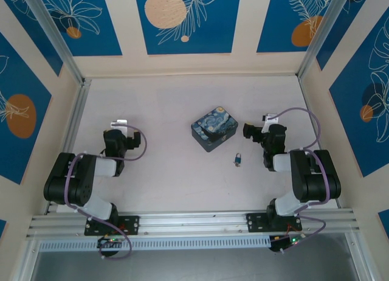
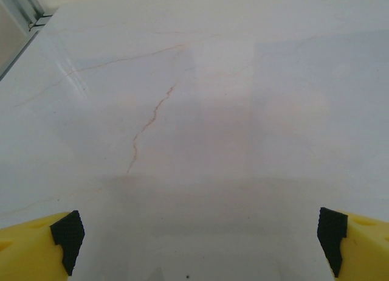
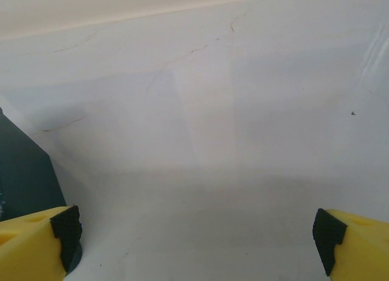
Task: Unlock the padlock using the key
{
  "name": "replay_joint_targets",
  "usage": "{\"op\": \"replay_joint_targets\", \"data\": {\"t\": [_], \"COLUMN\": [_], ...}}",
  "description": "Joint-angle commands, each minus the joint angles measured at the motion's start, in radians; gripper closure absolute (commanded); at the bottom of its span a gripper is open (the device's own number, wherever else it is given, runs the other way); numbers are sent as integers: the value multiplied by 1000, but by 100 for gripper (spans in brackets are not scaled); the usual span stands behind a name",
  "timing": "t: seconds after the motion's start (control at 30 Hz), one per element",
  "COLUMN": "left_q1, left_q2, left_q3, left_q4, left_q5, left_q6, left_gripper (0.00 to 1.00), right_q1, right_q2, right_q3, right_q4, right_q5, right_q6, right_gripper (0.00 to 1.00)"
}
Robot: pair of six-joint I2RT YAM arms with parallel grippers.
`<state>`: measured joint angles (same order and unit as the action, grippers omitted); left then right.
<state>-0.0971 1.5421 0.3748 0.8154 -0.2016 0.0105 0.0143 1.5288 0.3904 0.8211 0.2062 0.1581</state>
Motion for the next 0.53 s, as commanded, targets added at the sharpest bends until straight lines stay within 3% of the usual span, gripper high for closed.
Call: {"op": "replay_joint_targets", "data": {"t": [0.0, 0.5], "left_q1": [11, 14], "left_q2": [-1, 2], "left_q3": [19, 27], "left_q4": [34, 25], "left_q5": [47, 50], "left_q6": [11, 10], "left_gripper": [0, 0], "right_q1": [9, -1], "right_q2": [-7, -7], "right_q3": [6, 14], "right_q4": [21, 9], "right_q5": [2, -51], "right_q6": [-40, -49], "right_gripper": [1, 1]}}
